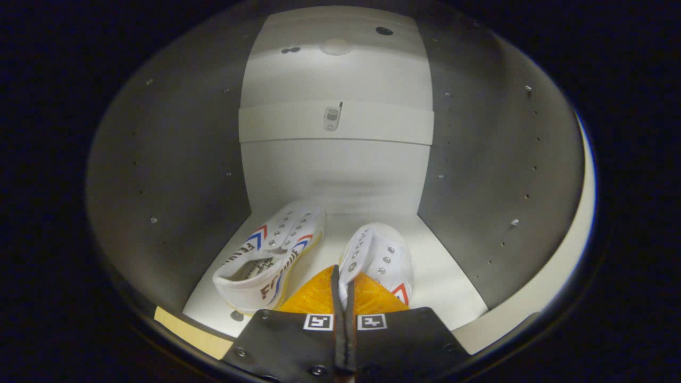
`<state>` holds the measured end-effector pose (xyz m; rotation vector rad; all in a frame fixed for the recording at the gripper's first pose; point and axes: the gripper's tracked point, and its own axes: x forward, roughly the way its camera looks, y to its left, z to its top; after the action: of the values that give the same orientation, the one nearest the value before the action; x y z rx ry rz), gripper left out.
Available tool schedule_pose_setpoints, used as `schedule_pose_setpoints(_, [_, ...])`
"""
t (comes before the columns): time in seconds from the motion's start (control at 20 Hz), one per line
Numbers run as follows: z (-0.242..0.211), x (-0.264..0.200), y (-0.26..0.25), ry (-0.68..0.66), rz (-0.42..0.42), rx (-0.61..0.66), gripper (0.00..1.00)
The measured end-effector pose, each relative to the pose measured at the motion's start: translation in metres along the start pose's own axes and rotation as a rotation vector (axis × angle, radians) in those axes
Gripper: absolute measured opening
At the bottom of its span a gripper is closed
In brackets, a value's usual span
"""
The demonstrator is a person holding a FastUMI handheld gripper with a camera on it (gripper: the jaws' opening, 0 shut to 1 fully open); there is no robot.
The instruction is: Open the shoe cabinet door, grab the shoes and put them into the shoe cabinet, then close the shoe cabinet door.
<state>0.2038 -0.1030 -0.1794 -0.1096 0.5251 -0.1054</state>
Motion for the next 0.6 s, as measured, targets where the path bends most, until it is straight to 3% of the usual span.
schedule_pose_setpoints(0.6, [0.022,0.062,0.005,-0.023,0.067,-0.12,0.02])
